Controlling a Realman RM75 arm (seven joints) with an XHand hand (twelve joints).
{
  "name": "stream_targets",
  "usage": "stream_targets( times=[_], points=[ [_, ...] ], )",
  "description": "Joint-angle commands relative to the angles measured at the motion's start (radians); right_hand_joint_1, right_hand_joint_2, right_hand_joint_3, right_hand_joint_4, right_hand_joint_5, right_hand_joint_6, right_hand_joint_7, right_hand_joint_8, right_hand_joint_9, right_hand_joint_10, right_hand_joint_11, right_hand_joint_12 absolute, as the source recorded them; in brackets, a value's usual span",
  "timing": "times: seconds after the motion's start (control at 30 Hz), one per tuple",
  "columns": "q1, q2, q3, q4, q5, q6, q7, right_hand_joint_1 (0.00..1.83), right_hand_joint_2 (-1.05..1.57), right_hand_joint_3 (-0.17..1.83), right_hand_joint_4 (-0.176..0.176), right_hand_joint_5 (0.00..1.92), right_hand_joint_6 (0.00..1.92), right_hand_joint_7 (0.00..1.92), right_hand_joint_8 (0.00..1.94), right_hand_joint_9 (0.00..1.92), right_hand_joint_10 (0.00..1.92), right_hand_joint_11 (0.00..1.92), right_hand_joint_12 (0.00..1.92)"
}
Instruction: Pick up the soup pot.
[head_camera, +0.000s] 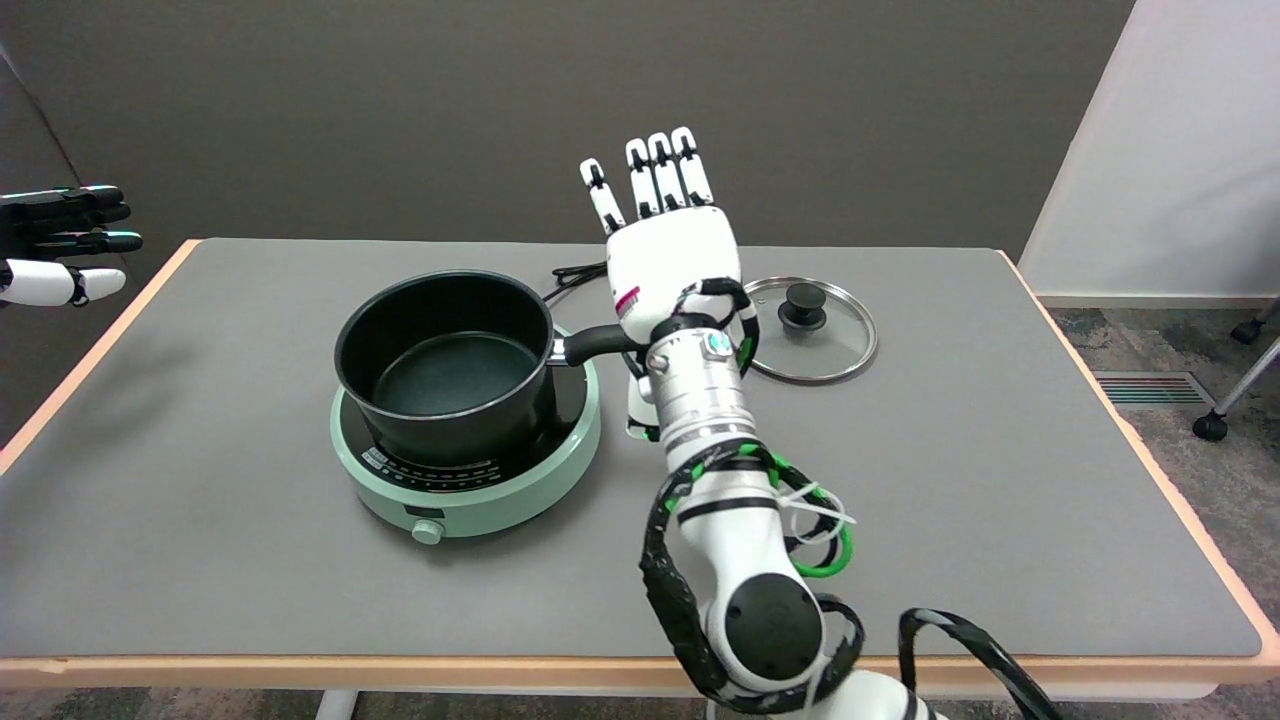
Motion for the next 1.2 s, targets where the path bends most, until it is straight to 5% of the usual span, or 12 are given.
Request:
stream_targets(
  times=[0.03,0.57,1.2],
  points=[
    [0.171,-0.07,-0.065,-0.155,0.19,-0.209,-0.156,1.16,-0.75,1.12,0.176,0.02,0.02,0.02,0.02,0.02,0.02,0.02,0.02],
    [0.227,-0.191,-0.1,-0.318,0.22,-0.42,-0.158,1.15,-0.75,1.12,0.176,0.02,0.02,0.02,0.02,0.02,0.02,0.02,0.02],
    [0.294,-0.261,-0.112,-0.43,0.27,-0.466,-0.158,1.15,-0.74,1.11,0.176,0.01,0.01,0.01,0.01,0.01,0.01,0.01,0.01]
  ],
)
